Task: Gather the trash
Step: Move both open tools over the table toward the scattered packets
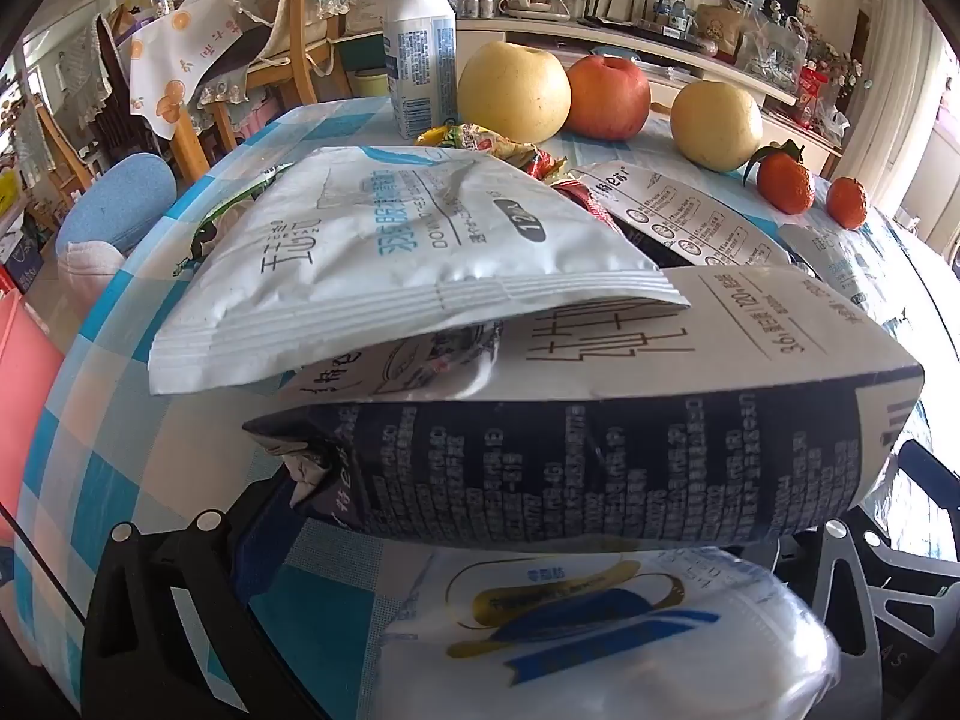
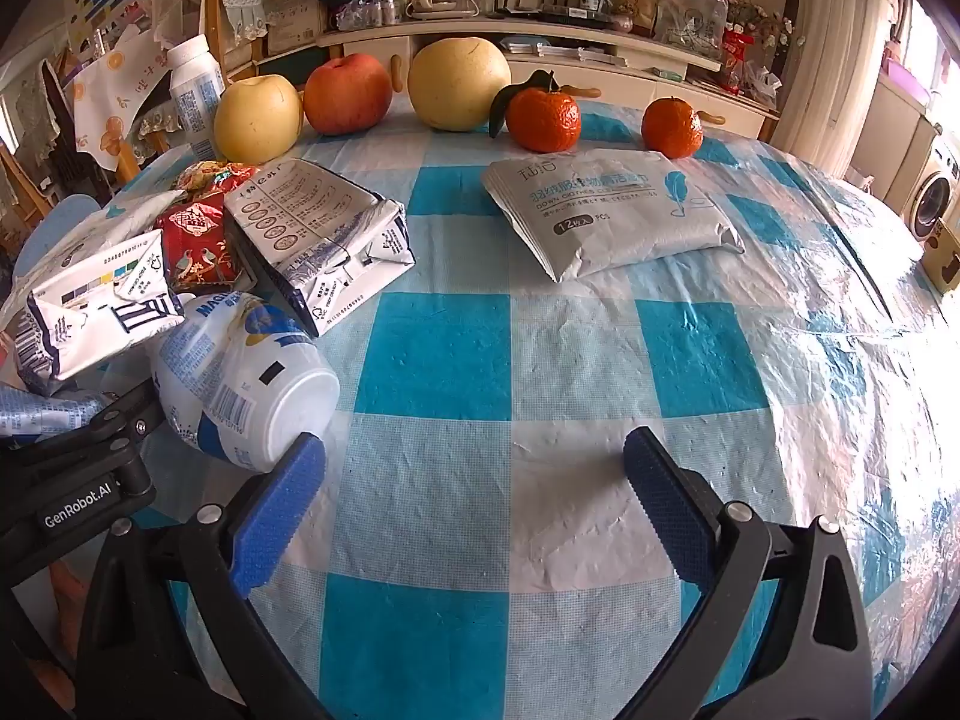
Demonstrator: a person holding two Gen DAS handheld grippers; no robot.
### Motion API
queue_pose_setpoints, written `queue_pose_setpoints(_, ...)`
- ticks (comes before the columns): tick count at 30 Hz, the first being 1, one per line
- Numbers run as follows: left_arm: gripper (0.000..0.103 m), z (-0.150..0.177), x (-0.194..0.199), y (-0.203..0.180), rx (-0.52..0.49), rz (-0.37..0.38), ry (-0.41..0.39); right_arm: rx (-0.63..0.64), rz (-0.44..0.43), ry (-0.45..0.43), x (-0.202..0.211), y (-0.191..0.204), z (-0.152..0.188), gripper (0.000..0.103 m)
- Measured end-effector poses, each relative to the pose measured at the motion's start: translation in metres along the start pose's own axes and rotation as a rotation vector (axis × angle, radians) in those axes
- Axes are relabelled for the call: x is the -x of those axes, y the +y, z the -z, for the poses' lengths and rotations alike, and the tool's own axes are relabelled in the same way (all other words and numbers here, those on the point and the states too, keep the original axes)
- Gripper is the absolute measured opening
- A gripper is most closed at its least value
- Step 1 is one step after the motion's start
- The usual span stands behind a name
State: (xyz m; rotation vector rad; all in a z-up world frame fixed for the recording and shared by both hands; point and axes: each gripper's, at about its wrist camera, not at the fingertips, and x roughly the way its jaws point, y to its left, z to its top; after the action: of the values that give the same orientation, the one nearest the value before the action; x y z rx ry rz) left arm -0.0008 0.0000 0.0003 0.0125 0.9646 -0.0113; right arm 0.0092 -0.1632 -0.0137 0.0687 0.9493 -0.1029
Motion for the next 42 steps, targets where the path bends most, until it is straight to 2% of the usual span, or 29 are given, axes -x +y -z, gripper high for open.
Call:
queue_pose_setpoints(6,0.099,0.009,0.013,-0.008,-0.011,-0.009,0.010,0.012,-0.005,0.021,0.007,0.000,0.002,0.099)
queue_pose_setpoints(10,0.099,0.011,0.021,0.002,-0.011,0.008,-0.003,0.027,0.015,-0.050,0.025,-0.002,0.007,0.099)
queue_pose_setpoints(17,0.099,0.016,0.072,0.017,-0.023,0.015,-0.094,0.021,0.006,-0.160,0.065,-0.009,0.003,0.099)
queue_pose_setpoints(22,0.099,0.016,0.115,0.035,-0.019,0.020,-0.158,0.043,-0.025,-0.251,0.091,-0.004,0.012,0.099)
queue_pose_setpoints(26,0.099,0.022,0.144,0.050,-0.016,0.023,-0.208,0.068,-0.018,-0.326,0.116,0.009,0.025,0.099)
queue_pose_setpoints(32,0.099,0.036,0.187,0.062,-0.043,-0.007,-0.294,0.082,-0.002,-0.382,0.142,0.023,0.046,0.099)
queue_pose_setpoints(38,0.099,0.050,0.220,0.077,-0.039,0.005,-0.356,0.037,0.018,-0.436,0.168,0.026,0.063,0.099)
queue_pose_setpoints(42,0.099,0.057,0.237,0.085,-0.038,0.005,-0.390,0.026,0.029,-0.440,0.176,0.028,0.073,0.099)
